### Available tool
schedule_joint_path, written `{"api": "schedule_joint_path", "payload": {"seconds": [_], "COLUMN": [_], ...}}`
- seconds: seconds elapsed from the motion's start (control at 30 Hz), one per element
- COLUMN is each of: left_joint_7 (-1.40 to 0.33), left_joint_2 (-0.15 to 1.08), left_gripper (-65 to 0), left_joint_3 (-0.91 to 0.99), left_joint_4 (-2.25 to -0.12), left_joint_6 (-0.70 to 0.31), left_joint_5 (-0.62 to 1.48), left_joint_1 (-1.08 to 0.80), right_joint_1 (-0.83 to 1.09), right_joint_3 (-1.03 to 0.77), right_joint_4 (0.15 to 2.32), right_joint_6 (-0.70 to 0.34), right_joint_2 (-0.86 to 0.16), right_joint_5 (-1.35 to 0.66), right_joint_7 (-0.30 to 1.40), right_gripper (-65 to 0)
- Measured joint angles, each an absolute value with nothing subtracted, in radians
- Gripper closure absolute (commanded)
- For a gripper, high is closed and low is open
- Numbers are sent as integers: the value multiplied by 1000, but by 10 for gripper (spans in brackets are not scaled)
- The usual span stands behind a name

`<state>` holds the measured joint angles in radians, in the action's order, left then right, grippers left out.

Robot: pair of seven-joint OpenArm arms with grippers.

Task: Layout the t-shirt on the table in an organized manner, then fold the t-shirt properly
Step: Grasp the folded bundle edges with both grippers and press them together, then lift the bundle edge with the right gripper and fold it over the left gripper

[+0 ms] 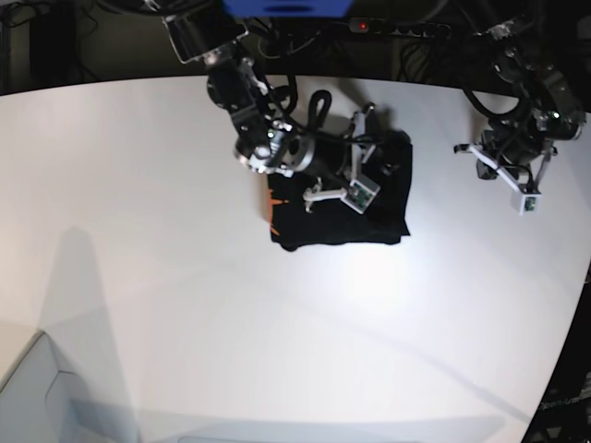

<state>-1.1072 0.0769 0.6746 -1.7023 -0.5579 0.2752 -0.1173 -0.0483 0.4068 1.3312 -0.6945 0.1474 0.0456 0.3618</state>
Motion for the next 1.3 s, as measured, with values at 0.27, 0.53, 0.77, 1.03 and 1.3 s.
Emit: {"api": "schedule_joint_path", "payload": {"seconds": [0.27, 0.53, 0.77, 1.03, 1.3], "left_joint_7": [-1110, -1106, -1093, -998, -826], "left_joint_2": [47, 58, 51, 49, 65], "left_gripper": [-397, -650, -650, -650, -650], "left_joint_3": [672, 628, 509, 501, 379], "left_joint_4": [-1763, -1754, -1599, -1425, -1275], "left_joint_6": [-562, -557, -557, -553, -573], "left_joint_5": [485, 735, 687, 701, 741], "left_joint_1": [-129, -152, -113, -66, -20], "right_joint_1": [83, 146, 150, 151, 170], "right_joint_3": [297, 124, 81, 79, 54], "right_joint_4": [1647, 1699, 1701, 1702, 1740], "right_joint_6": [-693, -692, -693, -693, -692], "right_joint_2": [150, 149, 127, 79, 80], "right_joint_5": [41, 44, 44, 44, 45], "right_joint_7": [358, 355, 354, 357, 365], "right_gripper": [-398, -400, -401, -398, -396]}}
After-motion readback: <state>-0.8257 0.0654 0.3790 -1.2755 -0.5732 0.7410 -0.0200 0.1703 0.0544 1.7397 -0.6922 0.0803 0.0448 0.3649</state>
